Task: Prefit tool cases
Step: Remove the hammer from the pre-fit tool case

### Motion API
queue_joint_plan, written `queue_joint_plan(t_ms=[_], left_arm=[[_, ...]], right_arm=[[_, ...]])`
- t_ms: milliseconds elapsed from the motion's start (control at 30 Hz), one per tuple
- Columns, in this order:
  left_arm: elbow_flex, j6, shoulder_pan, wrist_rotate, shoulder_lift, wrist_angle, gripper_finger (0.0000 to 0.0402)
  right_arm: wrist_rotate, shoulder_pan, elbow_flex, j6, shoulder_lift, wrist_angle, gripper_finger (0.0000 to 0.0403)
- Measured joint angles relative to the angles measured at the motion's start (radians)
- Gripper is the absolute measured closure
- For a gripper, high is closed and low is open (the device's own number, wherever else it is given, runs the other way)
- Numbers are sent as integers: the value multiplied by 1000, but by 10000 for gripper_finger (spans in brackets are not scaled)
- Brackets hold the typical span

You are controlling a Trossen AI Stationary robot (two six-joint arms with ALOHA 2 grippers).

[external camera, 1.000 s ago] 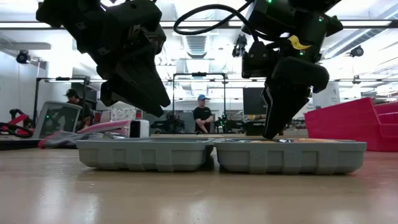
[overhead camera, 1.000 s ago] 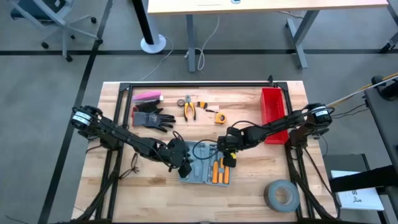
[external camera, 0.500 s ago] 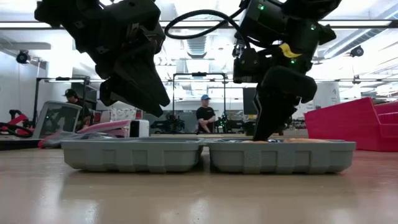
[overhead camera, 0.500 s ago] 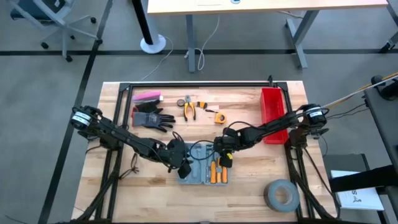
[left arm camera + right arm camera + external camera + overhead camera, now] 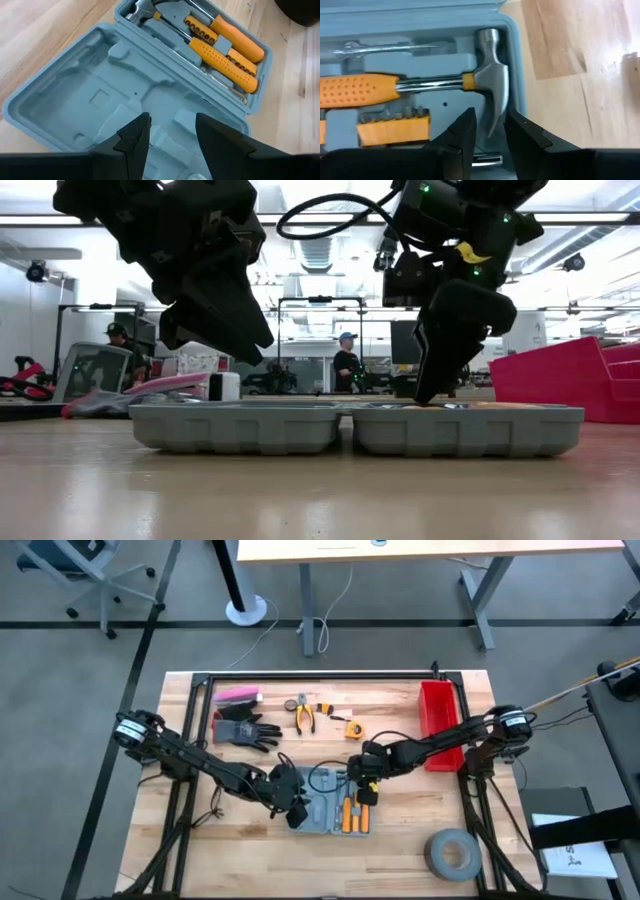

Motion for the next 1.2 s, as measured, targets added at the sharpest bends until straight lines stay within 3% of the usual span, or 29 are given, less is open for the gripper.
queue_joint_plan(t_ms=[467,767,1200], left_arm=[[0,0,0,0,0,0,237],[0,0,0,0,0,5,237],[0,-2,-7,8,-1,18,237]], right_arm=[[0,-1,3,-1,4,0,312],[13,-4,-14,-17,13,0,328],[29,-31,-64,-45,55,125,398]])
